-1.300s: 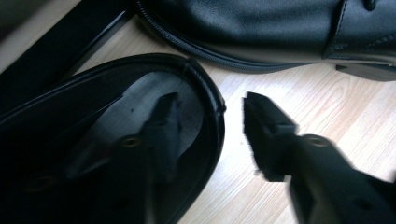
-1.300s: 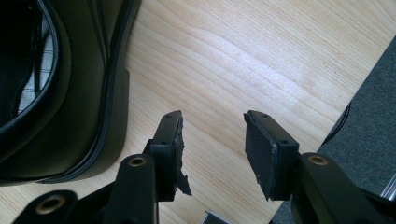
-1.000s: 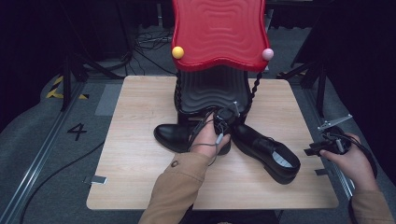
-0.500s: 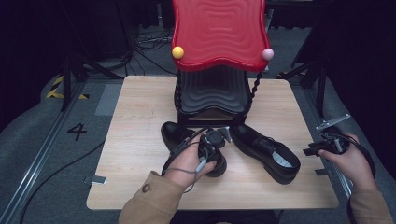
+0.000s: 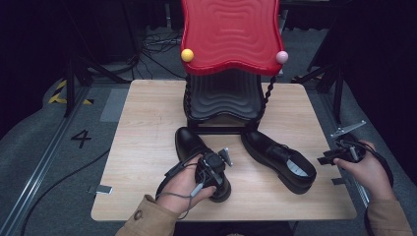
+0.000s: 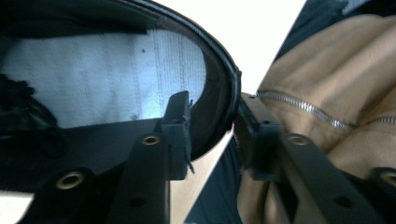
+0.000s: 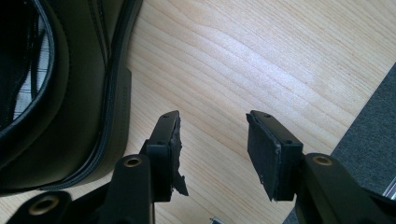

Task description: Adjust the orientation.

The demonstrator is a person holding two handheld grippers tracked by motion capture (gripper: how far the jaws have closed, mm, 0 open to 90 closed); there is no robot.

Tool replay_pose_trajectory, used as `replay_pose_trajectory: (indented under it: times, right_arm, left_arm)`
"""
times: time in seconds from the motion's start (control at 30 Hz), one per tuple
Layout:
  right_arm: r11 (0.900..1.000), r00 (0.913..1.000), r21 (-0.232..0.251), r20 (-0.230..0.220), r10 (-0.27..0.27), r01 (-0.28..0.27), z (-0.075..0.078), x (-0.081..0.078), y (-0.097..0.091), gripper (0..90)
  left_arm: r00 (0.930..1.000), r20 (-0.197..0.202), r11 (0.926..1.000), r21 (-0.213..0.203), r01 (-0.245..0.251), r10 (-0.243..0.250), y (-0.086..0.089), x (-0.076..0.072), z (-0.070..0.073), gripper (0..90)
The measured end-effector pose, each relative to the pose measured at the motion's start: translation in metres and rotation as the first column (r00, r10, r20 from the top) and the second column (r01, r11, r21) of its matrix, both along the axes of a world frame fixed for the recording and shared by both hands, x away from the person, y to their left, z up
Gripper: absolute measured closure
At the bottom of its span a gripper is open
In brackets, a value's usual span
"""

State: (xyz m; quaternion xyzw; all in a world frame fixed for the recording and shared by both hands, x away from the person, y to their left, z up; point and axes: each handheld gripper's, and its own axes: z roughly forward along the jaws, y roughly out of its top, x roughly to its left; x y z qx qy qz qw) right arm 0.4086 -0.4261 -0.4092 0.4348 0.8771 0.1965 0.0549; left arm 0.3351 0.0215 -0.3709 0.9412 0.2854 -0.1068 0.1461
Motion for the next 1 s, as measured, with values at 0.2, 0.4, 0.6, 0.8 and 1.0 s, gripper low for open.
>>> replay_pose_trajectory:
  times: [0.2, 0.4, 0.6, 0.8, 1.0]
  right_arm:
    - [1.0, 1.0, 0.005, -0.001, -0.006, 0.006, 0.001, -0.001, -0.002, 54.6]
    - [1.0, 1.0, 0.004, 0.001, -0.006, 0.006, 0.001, -0.001, -0.001, 54.2]
    - [0.9999, 0.9999, 0.013, 0.017, -0.003, 0.002, 0.004, -0.002, 0.0, 53.3]
    - [0.9991, 0.9987, 0.035, 0.046, 0.021, -0.022, 0.014, -0.006, 0.005, 53.6]
    - [0.996, 0.9956, 0.066, 0.075, 0.056, -0.061, 0.03, -0.013, 0.021, 55.5]
  left_arm:
    - [0.9937, 0.093, 0.9966, -0.06, -0.056, 0.061, 0.014, 0.0, 0.019, 58.7]
    - [0.9656, 0.17, 0.9797, -0.073, -0.187, 0.197, 0.035, 0.005, 0.027, 55.8]
    - [0.9472, 0.167, 0.9618, -0.063, -0.267, 0.273, 0.052, 0.018, 0.017, 53.7]
    - [0.9354, 0.138, 0.9454, -0.062, -0.32, 0.326, 0.068, 0.027, 0.008, 55.0]
    - [0.9124, 0.121, 0.9204, -0.059, -0.386, 0.391, 0.094, 0.033, 0.001, 55.4]
